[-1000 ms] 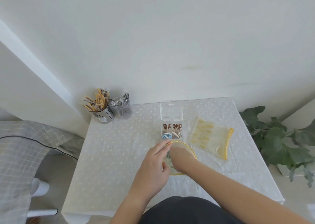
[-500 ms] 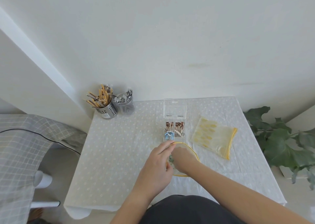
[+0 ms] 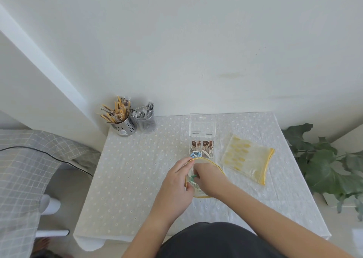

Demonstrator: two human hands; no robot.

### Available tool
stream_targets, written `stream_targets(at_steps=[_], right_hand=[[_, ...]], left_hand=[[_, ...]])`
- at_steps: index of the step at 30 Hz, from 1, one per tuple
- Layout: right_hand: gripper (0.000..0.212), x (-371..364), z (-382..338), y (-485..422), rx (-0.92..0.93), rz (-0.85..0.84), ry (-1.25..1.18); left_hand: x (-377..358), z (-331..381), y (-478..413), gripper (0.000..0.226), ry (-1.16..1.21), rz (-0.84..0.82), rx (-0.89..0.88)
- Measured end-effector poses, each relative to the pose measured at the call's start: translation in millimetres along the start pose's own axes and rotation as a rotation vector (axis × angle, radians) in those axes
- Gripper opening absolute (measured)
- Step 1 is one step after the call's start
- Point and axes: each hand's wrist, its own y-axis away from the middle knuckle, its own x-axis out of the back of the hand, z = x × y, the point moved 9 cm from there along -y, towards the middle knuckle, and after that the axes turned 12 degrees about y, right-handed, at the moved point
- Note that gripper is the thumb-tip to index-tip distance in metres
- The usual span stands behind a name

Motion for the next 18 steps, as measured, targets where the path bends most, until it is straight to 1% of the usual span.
stream_targets(at_steps=[3, 7, 8, 11, 13, 16, 18], right_hand=[[0.008, 17.3, 4.1, 10.2, -0.002, 0.084, -0.164], [0.008, 36.8, 16.6, 21.5, -0.023, 0.164, -0.375], [0.008, 39.4, 20.9, 23.0, -0.035, 0.167, -0.455], [0.005, 46.0, 36.0, 27.9, -0.089, 0.184, -0.817], [0.005, 52.7, 46.4, 30.9, -0.114, 0.211, -1.015], [0.007, 65.2, 65.9, 32.1, -0.147, 0.296, -1.175], [0.01, 69.6, 85.7, 27.5, -0.2, 0.354, -1.206]], left_hand=[[3.6, -1.3, -2.6, 0.077, 0.029, 0.012, 0.018], [8.9, -3.9, -6.5, 0.075, 0.045, 0.029, 0.04], [10.8, -5.3, -7.6, 0.074, 0.04, 0.039, 0.046], [18.3, -13.5, -11.0, 0.072, 0.019, 0.084, 0.081], [23.6, -20.8, -11.8, 0.072, -0.002, 0.112, 0.108], [30.6, -35.8, -10.4, 0.072, -0.025, 0.146, 0.172], [34.4, -46.2, -7.8, 0.072, -0.031, 0.165, 0.216]])
